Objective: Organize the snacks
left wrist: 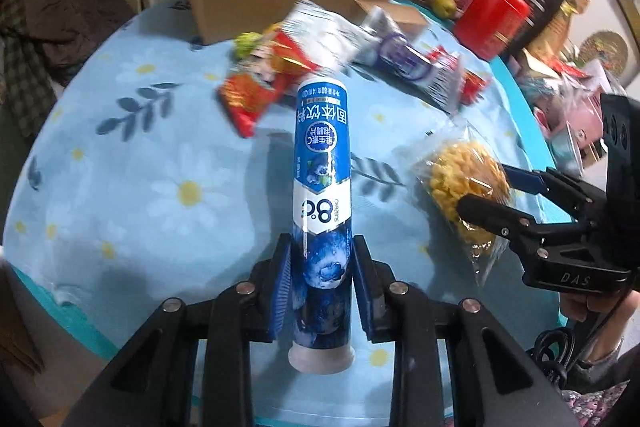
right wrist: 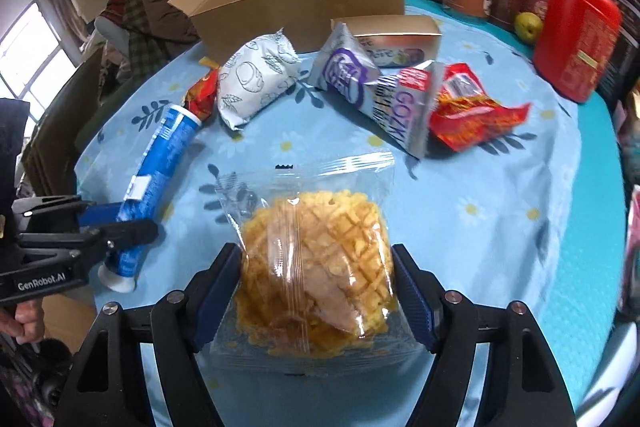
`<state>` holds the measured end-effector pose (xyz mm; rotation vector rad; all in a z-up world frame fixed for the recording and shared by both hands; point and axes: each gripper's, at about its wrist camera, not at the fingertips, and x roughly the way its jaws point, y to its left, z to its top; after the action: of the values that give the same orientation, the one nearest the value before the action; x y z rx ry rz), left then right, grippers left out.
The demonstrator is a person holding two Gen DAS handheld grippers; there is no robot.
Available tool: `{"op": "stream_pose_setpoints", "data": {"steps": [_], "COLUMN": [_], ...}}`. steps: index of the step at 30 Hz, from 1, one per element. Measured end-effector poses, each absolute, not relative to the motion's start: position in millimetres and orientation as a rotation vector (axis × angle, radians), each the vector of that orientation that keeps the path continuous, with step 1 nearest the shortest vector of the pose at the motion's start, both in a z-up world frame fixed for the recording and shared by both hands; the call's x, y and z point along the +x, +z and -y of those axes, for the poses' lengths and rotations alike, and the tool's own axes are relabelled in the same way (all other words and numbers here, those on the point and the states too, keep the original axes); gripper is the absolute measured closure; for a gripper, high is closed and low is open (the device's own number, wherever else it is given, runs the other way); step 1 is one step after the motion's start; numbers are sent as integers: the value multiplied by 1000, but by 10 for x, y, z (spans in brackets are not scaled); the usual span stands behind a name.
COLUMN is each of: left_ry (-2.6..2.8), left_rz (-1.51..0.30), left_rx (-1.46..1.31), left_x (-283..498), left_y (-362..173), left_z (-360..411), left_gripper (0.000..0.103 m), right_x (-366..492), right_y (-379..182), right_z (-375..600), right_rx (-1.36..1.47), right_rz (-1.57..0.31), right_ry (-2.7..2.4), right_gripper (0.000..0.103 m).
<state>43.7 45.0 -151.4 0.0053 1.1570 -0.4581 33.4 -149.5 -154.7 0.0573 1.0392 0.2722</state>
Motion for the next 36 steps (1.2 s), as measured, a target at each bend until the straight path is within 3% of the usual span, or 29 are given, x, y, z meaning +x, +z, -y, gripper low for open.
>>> {"op": "stream_pose_setpoints", "data": {"steps": [7, 19, 26, 36], "left_ry": [-465, -431, -439, -496], "left_rz": [-1170, -1134, -1129, -1041], "left_rx": [102, 207, 97, 42], "left_x": [468, 563, 632, 568], "left_y": [-1628, -1657, -1653, -1324], "left_z": [-125, 86, -1, -86], "left_gripper": [74, 72, 75, 75], "right_x": [256, 337, 292, 308], "right_y": [-1607, -1770, -1715, -1367], "right_z": [1572, 1430, 1371, 1447], "right_rx": [7, -94, -144, -86], "right_rz": [-1031, -1067, -1038, -968], "right_ry": [228, 231, 218, 258], "right_gripper": [27, 13, 28, 29]}}
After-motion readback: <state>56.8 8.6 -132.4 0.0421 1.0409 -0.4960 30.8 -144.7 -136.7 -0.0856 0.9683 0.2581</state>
